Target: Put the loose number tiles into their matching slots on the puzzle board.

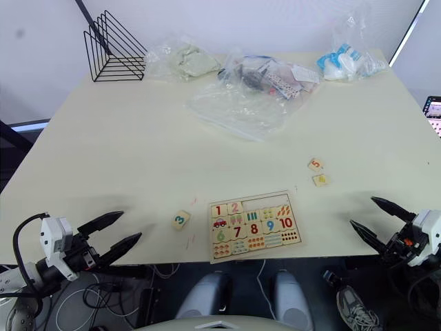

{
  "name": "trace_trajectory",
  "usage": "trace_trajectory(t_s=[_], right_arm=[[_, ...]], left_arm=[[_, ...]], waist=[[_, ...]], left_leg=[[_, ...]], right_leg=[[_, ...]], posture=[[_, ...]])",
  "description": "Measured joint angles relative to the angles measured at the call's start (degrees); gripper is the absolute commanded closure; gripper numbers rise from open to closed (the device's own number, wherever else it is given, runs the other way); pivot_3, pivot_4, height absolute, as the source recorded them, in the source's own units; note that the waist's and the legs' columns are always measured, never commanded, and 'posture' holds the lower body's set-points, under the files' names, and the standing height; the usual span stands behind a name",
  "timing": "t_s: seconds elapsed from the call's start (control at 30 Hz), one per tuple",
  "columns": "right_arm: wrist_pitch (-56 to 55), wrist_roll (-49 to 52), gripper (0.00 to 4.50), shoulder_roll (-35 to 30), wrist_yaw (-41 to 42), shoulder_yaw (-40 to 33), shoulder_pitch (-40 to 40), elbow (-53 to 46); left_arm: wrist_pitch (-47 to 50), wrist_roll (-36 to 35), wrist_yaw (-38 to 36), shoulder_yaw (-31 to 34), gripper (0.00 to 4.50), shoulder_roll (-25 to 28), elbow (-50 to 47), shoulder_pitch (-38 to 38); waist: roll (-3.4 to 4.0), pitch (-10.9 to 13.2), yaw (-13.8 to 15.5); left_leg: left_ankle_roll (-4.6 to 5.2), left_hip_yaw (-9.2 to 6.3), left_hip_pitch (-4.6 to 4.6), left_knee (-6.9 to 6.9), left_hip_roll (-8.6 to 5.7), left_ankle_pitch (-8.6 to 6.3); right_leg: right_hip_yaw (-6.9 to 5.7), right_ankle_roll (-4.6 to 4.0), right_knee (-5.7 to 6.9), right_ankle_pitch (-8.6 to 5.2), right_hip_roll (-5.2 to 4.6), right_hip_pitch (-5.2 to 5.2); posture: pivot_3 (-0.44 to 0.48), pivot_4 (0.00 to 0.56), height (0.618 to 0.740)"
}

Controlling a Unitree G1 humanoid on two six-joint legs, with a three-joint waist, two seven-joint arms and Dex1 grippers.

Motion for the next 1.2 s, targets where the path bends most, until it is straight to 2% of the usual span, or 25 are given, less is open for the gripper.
trace_trajectory(t_s=[0.13,0.3,0.4,0.53,0.63,0.7,0.8,0.87,1.07,1.2], right_arm=[[1.08,0.83,0.0,-0.01,1.26,0.13,0.07,-0.8],[2.18,2.21,0.0,-0.04,3.99,0.38,-0.48,-1.8],[2.35,2.34,0.0,-0.04,4.7,0.58,-0.95,-2.24],[2.41,2.33,0.0,-0.03,4.94,1.15,-0.97,-3.82],[2.51,2.4,0.0,-0.02,4.98,1.89,-1.04,-6.23],[3.36,3.17,0.0,-0.03,5.88,2.33,-0.54,-7.98],[3.78,4.12,0.0,-0.26,7.56,2.44,0.08,-9.11],[4.55,5.21,0.0,-0.74,9.81,2.47,0.6,-9.24],[5.96,7.73,0.0,-2.51,16.07,2.44,0.91,-9.31],[6.2,8.94,0.0,-2.81,19.92,2.44,0.98,-9.19]], left_arm=[[-2.46,1.08,-4.52,-0.4,0.12,4.04,2.55,-1.63],[-3.65,2.14,-10.11,-3.01,0.12,8.6,7.32,-7.93],[-3.41,2.14,-11.91,-4.75,0.12,9.69,8.48,-11.11],[-1.62,2.13,-11.08,-6.55,0.12,9.17,7.4,-11.47],[0.55,2.21,-7.61,-7.52,0.12,7.16,3.56,-10.05],[4.7,2.35,-0.13,-7.53,0.12,4.35,-3.63,-6.92],[8.32,2.74,5.49,-8.47,0.12,2.23,-11.46,-2.71],[12.31,3.44,12.36,-8.89,0.12,-0.51,-16.65,-0.06],[17.37,6.87,22.21,-13.17,0.12,-3.98,-25.68,3.99],[20.18,9.26,27.62,-15.67,0.12,-5.53,-28.73,4.03]], waist=[[0.0,0.0,0.02],[0.01,0.0,-0.01],[0.03,0.01,-0.09],[0.02,0.01,-0.26],[0.01,0.02,-0.15],[0.01,0.02,-0.07],[-0.01,0.02,0.0],[0.02,0.0,0.06],[0.0,0.01,0.12],[0.0,0.01,0.13]], left_leg=[[0.0,0.01,0.0,0.0,0.0,0.0],[0.0,0.0,0.01,0.0,0.0,0.0],[0.0,0.02,0.01,-0.03,0.0,0.0],[0.0,0.02,0.01,-0.06,0.04,0.0],[0.0,-0.02,0.0,-0.07,0.05,0.0],[0.0,-0.02,-0.01,-0.07,0.05,0.0],[0.0,-0.01,-0.01,-0.07,0.05,0.0],[0.0,-0.02,0.0,-0.07,0.05,0.0],[0.0,-0.03,-0.02,-0.07,0.03,0.0],[0.0,-0.01,0.0,-0.07,0.03,0.0]], right_leg=[[0.01,0.0,0.0,0.0,0.05,0.0],[-0.01,0.0,0.01,0.0,0.09,0.0],[0.01,0.19,-0.03,0.11,0.08,-0.01],[0.04,0.2,-0.03,0.12,0.02,-0.02],[0.01,0.2,-0.03,0.12,-0.16,-0.02],[0.02,0.21,-0.06,0.12,-0.24,-0.02],[0.03,0.21,-0.1,0.13,-0.25,0.0],[0.02,0.21,-0.09,0.13,-0.25,0.01],[-0.01,0.21,-0.1,0.12,-0.17,0.02],[0.0,0.21,-0.09,0.12,-0.03,0.02]], posture=[[0.0,0.15,0.74],[0.0,0.15,0.74],[0.0,0.15,0.74],[0.0,0.15,0.74],[0.0,0.15,0.74],[0.0,0.15,0.74],[0.0,0.15,0.74],[0.0,0.15,0.74],[0.0,0.15,0.74],[0.0,0.15,0.74]])
